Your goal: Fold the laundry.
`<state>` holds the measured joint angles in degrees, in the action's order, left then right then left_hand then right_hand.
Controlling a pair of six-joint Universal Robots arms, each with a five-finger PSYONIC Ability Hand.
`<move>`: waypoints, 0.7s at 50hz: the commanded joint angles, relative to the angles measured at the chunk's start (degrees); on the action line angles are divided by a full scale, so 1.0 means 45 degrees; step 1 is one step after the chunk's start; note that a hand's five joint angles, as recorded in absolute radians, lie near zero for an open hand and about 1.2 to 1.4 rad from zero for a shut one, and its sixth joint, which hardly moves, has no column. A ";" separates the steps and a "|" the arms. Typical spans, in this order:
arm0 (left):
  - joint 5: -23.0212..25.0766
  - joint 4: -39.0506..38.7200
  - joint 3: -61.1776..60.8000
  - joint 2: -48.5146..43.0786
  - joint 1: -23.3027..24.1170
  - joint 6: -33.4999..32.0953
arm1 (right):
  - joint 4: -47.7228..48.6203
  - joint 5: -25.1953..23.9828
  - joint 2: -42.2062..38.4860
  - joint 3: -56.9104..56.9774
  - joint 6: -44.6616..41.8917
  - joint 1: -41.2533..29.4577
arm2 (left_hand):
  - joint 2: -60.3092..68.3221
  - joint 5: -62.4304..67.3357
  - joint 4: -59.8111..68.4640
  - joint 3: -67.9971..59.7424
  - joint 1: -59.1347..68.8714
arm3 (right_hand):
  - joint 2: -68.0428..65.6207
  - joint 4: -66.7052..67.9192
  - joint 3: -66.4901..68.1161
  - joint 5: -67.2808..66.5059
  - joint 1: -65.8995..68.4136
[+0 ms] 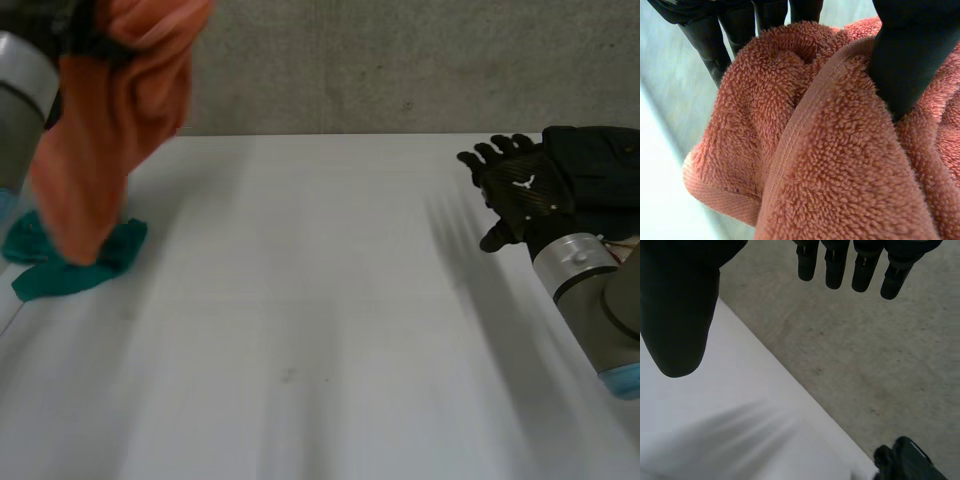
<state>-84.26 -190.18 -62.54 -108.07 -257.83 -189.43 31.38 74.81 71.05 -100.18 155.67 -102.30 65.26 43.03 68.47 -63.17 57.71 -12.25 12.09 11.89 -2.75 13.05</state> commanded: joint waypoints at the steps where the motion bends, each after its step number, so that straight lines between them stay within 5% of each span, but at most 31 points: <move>1: -0.0085 0.0075 0.0108 0.0969 0.2702 0.0474 | -0.0040 0.0289 0.0032 0.0074 0.0113 0.0507 | 0.3276 0.5994 0.2562 -0.3739 0.4954 | 0.0500 -0.0464 -0.0421 0.0611 -0.0678; 13: -0.0007 0.0915 -0.1922 -0.3383 0.5868 -0.0835 | -0.0586 0.0445 0.0110 0.0738 0.0953 0.1366 | 0.3276 0.5994 0.2562 -0.3739 0.4954 | 0.0500 -0.0464 -0.0421 0.0611 -0.0678; 17: -0.0046 0.1051 -0.2254 -0.4363 0.6493 -0.0972 | -0.1366 0.0640 -0.0144 0.1148 0.0954 0.1445 | -1.1336 -0.8619 -1.2050 1.0873 -0.9659 | 0.0500 -0.0464 -0.0421 0.0611 -0.0678; 19: -0.0202 0.1051 -0.2372 -0.4247 0.6631 -0.0972 | -0.1815 0.0679 -0.0222 0.1304 0.0914 0.1425 | -1.2279 -0.9561 -1.2993 1.1816 -1.0602 | 0.0500 -0.0464 -0.0421 0.0611 -0.0678; 29: -0.0848 0.0875 -0.3875 -0.0089 0.4582 -0.0523 | -0.4862 -0.0451 0.0461 0.2027 0.0603 0.1015 | -1.2279 -0.9561 -1.2993 1.1816 -1.0602 | 0.0500 -0.0464 -0.0421 0.0611 -0.0678; 35: 0.1237 0.1557 -0.5513 0.1320 0.2475 -0.0171 | -0.7537 -0.2366 0.0403 0.2496 -0.1543 0.0956 | -1.2279 -0.9561 -1.2993 1.1816 -1.0602 | 0.0500 -0.0464 -0.0421 0.0611 -0.0678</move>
<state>-86.67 -185.78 -81.22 -107.51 -238.62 -191.42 7.16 71.02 72.97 -90.58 156.42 -97.66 11.71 2.84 11.59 -12.25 10.61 -12.25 12.09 11.89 -2.75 13.05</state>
